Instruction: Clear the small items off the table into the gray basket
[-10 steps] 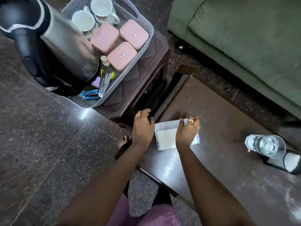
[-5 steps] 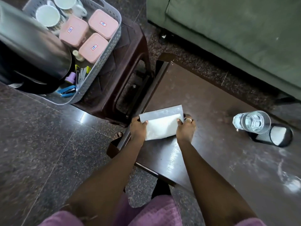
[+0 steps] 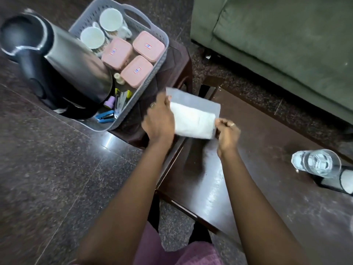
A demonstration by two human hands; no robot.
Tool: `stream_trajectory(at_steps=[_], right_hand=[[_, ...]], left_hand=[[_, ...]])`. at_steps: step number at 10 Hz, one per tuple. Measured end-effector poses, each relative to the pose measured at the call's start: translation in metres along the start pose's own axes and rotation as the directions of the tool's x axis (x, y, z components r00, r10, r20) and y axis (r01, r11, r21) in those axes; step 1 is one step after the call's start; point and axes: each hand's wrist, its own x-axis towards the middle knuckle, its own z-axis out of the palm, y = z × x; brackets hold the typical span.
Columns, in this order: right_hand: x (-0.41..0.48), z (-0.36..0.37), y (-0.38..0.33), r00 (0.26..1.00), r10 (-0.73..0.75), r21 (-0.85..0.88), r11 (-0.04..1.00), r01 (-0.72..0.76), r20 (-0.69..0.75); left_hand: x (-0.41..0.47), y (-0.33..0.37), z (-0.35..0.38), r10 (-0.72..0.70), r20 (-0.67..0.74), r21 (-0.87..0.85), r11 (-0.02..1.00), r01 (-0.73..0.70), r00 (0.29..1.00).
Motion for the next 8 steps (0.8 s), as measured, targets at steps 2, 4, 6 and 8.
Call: stream_trajectory(at_steps=[2, 4, 6, 8], right_hand=[[-0.021, 0.091, -0.074, 0.979, -0.126, 0.052, 0.992, 0.119, 0.163], [-0.031, 0.176, -0.111, 0.925, -0.292, -0.164, 0.927, 0.336, 0.242], [-0.037, 0.216, -0.112, 0.862, -0.368, -0.517, 0.691, 0.505, 0.349], [-0.048, 0.185, -0.082, 0.813, -0.514, -0.603, 0.568, 0.56, 0.272]], left_hand=[[0.119, 0.01, -0.071, 0.051, -0.196, 0.049, 0.998, -0.042, 0.979], [0.208, 0.017, -0.103, 0.082, -0.249, 0.202, 0.979, -0.031, 0.965], [0.229, 0.005, -0.083, 0.035, -0.181, 0.287, 0.958, 0.019, 0.983], [0.162, -0.014, -0.036, 0.158, 0.017, 0.162, 0.974, -0.159, 0.987]])
